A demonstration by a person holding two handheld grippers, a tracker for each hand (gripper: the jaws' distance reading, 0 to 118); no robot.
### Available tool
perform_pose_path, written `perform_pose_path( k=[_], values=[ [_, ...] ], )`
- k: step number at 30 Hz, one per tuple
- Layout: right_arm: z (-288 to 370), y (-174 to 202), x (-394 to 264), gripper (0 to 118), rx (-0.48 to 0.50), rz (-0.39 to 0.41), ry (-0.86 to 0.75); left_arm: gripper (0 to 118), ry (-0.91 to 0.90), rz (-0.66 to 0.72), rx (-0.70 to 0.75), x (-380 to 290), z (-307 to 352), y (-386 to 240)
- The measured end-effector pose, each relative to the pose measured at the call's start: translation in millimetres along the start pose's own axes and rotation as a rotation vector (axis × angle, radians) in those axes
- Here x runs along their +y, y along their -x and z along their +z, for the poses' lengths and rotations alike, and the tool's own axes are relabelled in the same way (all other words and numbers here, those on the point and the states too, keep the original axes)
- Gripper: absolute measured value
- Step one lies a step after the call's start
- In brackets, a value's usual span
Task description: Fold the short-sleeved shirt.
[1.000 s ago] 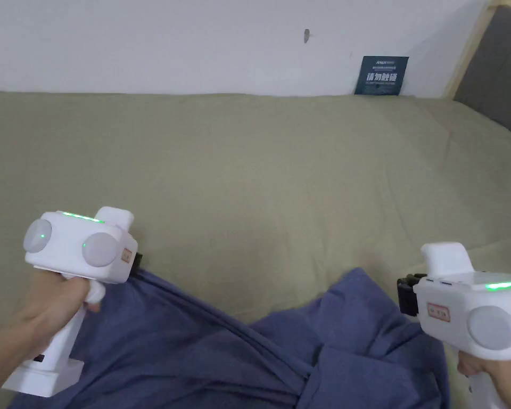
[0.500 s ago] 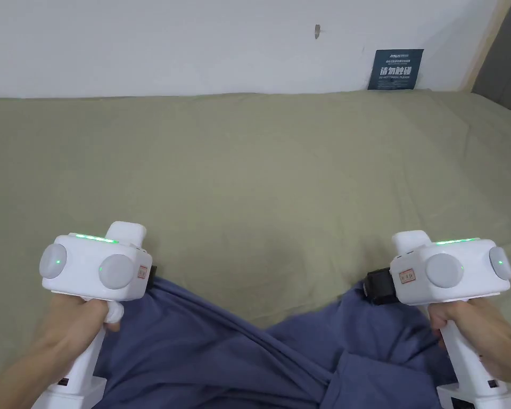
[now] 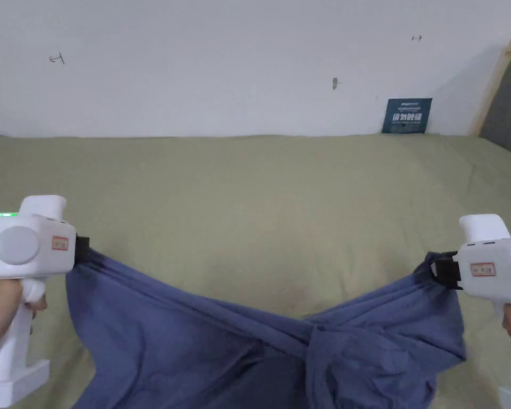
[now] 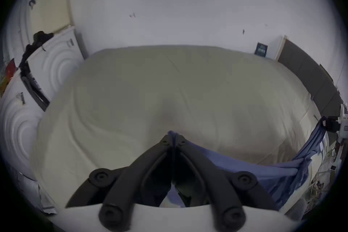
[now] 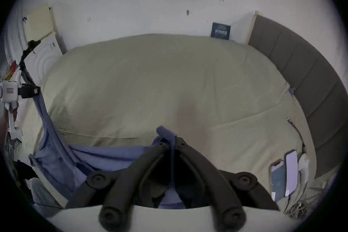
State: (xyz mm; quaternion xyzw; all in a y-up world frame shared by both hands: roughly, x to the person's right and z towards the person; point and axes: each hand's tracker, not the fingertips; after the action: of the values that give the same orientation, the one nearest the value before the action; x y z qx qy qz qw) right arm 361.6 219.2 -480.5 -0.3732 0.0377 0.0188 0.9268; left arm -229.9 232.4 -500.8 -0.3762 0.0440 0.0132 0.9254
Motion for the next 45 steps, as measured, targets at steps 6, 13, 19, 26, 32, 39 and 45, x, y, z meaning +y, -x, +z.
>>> perform_pose_path(
  k=[6,13,19,26,32,39,45],
  values=[
    [79.8,3.9,27.8,4,0.008,-0.031,-0.131,0,-0.159,0.044,0.033,36.6,99.9,32.6],
    [141.0,8.0,86.1,4,0.002,-0.047,-0.262,0,-0.302,0.032,0.092,77.6,172.7,38.6],
    [150.4,9.4,146.4,4,-0.033,-0.068,-0.311,0,-0.351,0.037,0.149,126.1,178.7,30.5],
    [128.6,8.3,226.5,4,-0.111,-0.037,-0.362,0,-0.401,0.039,0.208,193.2,151.4,8.2],
    [98.6,1.5,298.8,4,-0.163,-0.033,-0.404,0,-0.452,0.02,0.262,259.0,123.0,-13.0],
    [40.5,3.5,343.4,4,-0.192,-0.034,-0.415,0,-0.439,-0.014,0.325,299.3,64.6,-27.2],
    [-31.2,11.4,330.5,4,-0.193,-0.04,-0.372,0,-0.405,0.045,0.313,293.1,4.4,-20.6]
  ],
)
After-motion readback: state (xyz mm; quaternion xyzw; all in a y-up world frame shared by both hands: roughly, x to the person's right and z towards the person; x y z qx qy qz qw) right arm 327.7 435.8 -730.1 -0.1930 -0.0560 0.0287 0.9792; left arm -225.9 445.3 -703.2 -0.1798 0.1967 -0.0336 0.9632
